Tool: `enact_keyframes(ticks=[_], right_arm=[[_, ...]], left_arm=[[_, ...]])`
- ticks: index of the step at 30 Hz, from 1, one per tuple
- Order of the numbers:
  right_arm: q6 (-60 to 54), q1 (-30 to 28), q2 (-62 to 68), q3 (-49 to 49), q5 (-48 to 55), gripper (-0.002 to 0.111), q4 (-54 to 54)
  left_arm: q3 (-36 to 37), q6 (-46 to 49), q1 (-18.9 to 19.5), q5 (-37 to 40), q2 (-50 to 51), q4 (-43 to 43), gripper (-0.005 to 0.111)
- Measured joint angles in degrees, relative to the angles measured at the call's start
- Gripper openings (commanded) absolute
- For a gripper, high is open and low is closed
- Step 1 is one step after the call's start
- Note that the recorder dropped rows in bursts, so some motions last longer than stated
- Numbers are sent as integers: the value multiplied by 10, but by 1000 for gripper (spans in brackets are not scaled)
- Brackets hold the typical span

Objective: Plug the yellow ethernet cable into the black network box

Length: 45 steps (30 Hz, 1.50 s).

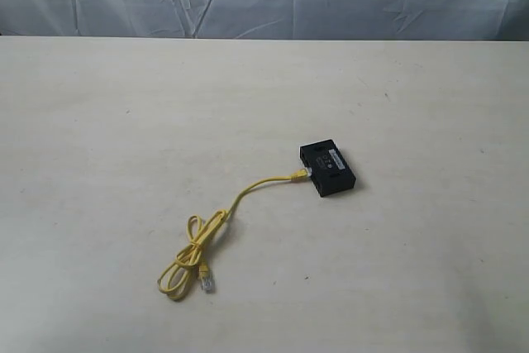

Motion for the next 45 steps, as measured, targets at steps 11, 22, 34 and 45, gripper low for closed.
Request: enact_keyframes(ticks=[11, 22, 34, 45], right_arm=[[0, 0, 0, 1, 0, -1, 1], [0, 0, 0, 1, 0, -1, 2], [0, 0, 0, 1, 0, -1, 2], [0, 0, 0, 1, 0, -1, 2]], left_arm=[[0, -134, -1, 29, 0, 40, 0], [0, -146, -1, 29, 0, 45, 0], [0, -146, -1, 29, 0, 45, 0], [0, -146, -1, 29, 0, 45, 0]])
